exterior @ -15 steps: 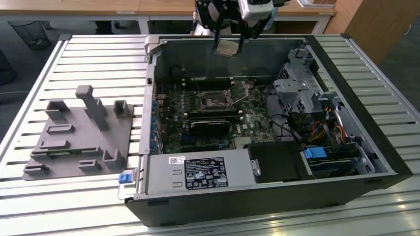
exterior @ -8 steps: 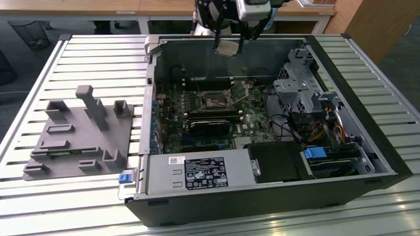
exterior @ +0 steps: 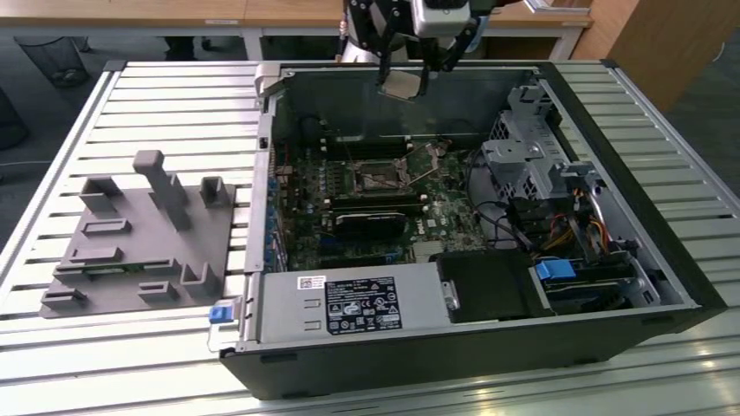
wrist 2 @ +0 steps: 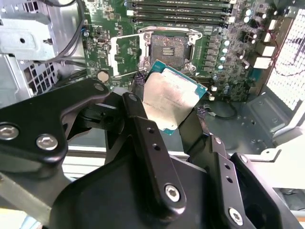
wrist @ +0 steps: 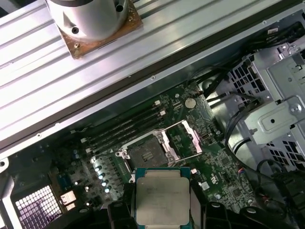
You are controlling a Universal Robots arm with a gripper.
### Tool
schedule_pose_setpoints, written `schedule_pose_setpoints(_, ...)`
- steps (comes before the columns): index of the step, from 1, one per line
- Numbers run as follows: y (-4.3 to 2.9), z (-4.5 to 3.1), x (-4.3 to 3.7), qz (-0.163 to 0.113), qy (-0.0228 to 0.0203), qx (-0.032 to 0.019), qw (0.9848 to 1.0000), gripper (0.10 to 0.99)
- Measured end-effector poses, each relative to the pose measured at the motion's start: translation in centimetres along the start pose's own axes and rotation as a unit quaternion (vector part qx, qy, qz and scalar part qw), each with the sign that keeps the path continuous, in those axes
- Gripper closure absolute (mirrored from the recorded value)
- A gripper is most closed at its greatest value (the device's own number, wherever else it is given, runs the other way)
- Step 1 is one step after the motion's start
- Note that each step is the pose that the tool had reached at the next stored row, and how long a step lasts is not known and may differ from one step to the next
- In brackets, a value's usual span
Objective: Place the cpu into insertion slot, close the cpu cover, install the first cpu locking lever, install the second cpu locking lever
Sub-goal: 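Place the cpu into insertion slot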
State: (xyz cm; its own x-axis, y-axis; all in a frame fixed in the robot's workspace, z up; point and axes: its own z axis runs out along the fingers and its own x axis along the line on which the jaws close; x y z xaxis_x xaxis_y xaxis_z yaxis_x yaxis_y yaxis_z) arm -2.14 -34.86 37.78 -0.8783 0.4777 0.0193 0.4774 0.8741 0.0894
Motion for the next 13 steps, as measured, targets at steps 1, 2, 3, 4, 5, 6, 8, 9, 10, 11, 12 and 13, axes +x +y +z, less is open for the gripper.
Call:
schedule_pose_setpoints(1, 0.0, 0.01, 0.0, 0.005, -0.0005, -0.0001, 1.0, 0.545)
schedule_pose_setpoints(2, 0.0, 0.02, 0.0, 0.01, -0.0009, -0.0002, 1.0, 0.545)
schedule_pose_setpoints(3, 0.0, 0.03, 0.0, 0.015, -0.0013, -0.0003, 0.9999, 0.545)
schedule_pose_setpoints(4, 0.0, 0.04, 0.0, 0.02, -0.0018, -0.0004, 0.9998, 0.545)
schedule_pose_setpoints(5, 0.0, 0.04, 0.0, 0.025, -0.0022, -0.0005, 0.9997, 0.545)
schedule_pose_setpoints(6, 0.0, 0.05, 0.0, 0.029, -0.0026, -0.0005, 0.9996, 0.545)
schedule_pose_setpoints(8, -0.01, 0.07, 0.0, 0.039, -0.0035, -0.0007, 0.9992, 0.545)
schedule_pose_setpoints(9, -0.01, 0.08, 0.0, 0.044, -0.0039, -0.0008, 0.999, 0.545)
schedule_pose_setpoints(10, -0.01, 0.1, 0.0, 0.049, -0.0044, -0.001, 0.9988, 0.545)
schedule_pose_setpoints(11, -0.01, 0.11, 0.0, 0.054, -0.0048, -0.0011, 0.9986, 0.545)
schedule_pose_setpoints(12, -0.01, 0.11, 0.0, 0.058, -0.0052, -0.0011, 0.9983, 0.545)
schedule_pose_setpoints(13, -0.01, 0.12, 0.0, 0.062, -0.0056, -0.0012, 0.998, 0.545)
